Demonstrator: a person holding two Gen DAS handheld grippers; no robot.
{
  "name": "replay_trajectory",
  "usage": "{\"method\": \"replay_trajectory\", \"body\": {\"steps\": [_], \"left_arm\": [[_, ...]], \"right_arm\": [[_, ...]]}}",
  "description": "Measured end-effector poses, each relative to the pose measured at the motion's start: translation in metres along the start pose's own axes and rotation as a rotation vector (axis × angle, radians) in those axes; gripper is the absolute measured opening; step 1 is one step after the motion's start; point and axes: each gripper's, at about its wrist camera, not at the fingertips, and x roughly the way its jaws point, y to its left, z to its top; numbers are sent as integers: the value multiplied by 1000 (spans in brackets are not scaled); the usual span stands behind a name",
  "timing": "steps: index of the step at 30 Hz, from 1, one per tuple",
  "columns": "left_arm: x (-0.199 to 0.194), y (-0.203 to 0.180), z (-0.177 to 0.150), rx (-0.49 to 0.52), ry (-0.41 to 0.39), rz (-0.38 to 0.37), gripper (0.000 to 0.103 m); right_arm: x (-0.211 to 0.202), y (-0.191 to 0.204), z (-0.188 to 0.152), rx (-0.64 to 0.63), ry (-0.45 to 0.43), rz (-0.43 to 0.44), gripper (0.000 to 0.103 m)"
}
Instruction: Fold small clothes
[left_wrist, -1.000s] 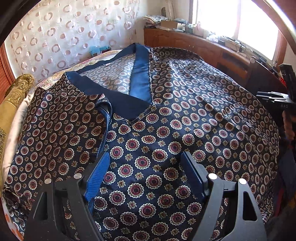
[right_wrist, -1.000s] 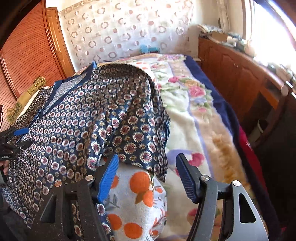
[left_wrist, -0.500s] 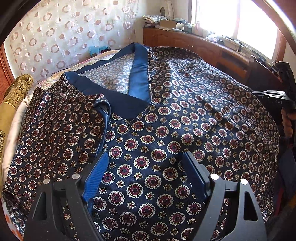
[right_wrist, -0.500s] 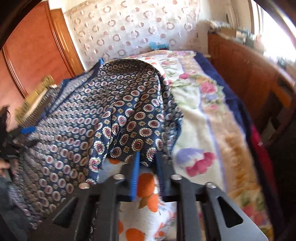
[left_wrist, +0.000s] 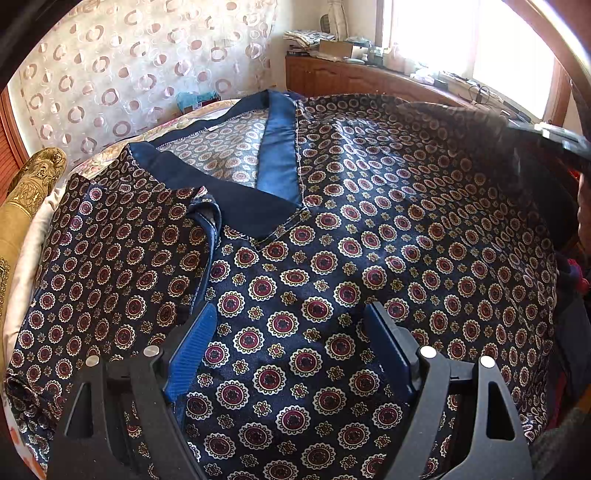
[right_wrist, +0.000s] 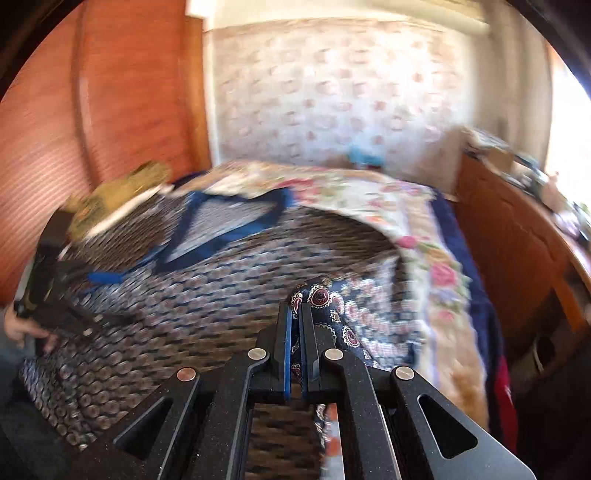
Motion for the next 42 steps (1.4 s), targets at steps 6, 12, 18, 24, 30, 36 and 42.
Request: {"method": "replay_trajectory", "body": {"steps": [6,12,18,24,30,36,42], "left_arm": [[0,-1,1,3,0,2,82],[0,-2,0,5,0,2,82],[-7,-5,1,-9,4,14,82],[-40,-18,4,6,-85,-9,83],[-61,-21,0,12,-135,-27,83],[-74,-7,-7,-28,-162,-17,83],[-89,16,-10,-83,-199,-4,83]], "right_arm": [[36,36,-30,-28,141,69,7],[6,-2,-44,57,97,8,51],[-14,-57,-53,185,66,-103,54],[37,-96,-59,310,156,-161,54],[67,-119,-51,415,201,-123,54],[78,-106,-15,306,156,-85,5],[70,-52,40,179,51,60,3]]}}
